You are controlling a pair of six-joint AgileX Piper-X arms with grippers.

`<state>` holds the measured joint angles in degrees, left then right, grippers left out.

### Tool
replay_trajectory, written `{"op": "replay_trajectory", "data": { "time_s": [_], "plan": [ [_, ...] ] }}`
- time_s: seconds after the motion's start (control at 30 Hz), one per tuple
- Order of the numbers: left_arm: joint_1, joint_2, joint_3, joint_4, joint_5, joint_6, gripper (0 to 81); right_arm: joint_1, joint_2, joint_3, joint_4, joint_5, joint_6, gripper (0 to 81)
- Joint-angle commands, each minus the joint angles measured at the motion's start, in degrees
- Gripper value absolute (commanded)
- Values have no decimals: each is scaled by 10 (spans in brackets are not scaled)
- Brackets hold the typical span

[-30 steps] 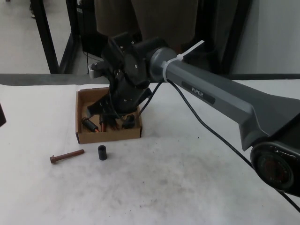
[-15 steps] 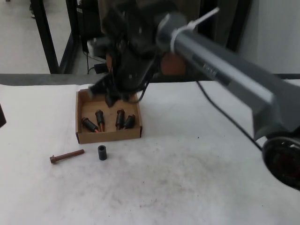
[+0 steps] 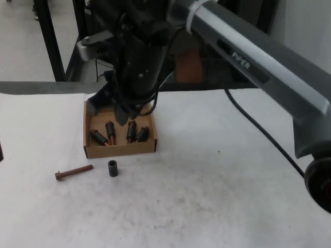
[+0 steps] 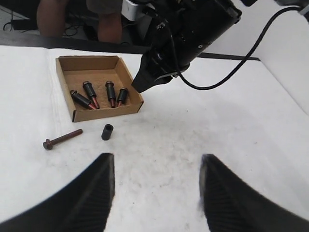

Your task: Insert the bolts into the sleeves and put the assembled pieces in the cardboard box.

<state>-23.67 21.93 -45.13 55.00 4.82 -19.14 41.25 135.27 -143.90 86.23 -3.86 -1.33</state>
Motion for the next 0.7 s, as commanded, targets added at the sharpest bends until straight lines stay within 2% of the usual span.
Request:
{"op": "replay_trajectory", "data": {
  "time_s": [0.0, 0.33, 0.53, 0.67],
  "plan": [
    [-2, -4, -8, 5, -9, 3, 499, 30, -9, -2, 26, -14, -4, 221],
    [-2, -4, -8, 4, -8, 3, 499, 86, -67, 54, 28, -13, 13, 222],
    [-2, -4, -8, 2, -8, 3, 499, 109, -200, 201, 28, -3, 35, 222],
    [-2, -4, -8, -8, -8, 3, 499, 118, -295, 310, 23, 52, 35, 222]
  ]
}}
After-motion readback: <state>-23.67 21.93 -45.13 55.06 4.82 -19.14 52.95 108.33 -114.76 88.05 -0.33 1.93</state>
